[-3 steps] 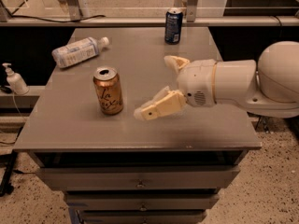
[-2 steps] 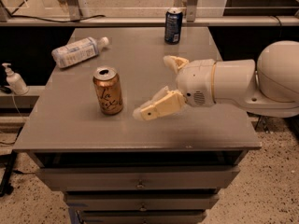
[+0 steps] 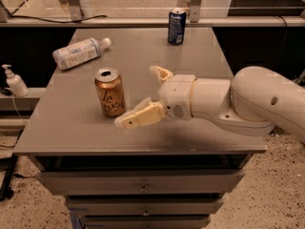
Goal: Move orange can near pepsi can
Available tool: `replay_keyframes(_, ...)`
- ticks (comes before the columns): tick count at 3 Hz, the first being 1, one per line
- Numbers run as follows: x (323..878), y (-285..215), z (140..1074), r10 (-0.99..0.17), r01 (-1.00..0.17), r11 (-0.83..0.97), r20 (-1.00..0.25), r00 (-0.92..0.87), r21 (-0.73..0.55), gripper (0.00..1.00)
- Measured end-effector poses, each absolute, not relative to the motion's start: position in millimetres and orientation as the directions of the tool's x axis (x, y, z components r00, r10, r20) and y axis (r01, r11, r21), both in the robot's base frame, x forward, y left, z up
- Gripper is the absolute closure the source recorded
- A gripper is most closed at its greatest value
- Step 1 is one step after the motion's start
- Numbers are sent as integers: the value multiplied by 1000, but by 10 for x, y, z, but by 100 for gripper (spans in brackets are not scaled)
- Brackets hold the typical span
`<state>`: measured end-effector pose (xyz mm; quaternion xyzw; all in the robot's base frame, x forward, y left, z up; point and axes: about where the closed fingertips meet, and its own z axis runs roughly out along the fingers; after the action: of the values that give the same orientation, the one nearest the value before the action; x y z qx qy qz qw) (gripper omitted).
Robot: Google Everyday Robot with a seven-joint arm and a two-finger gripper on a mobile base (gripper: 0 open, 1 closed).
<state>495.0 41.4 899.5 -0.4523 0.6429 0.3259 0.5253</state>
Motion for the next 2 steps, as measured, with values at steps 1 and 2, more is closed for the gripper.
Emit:
replay_keyframes(1, 5045, 649, 8842, -196, -925, 379, -980, -43, -35, 0)
replay_keyframes(2, 5196, 801, 8696, -168, -920, 392, -984, -53, -17, 16)
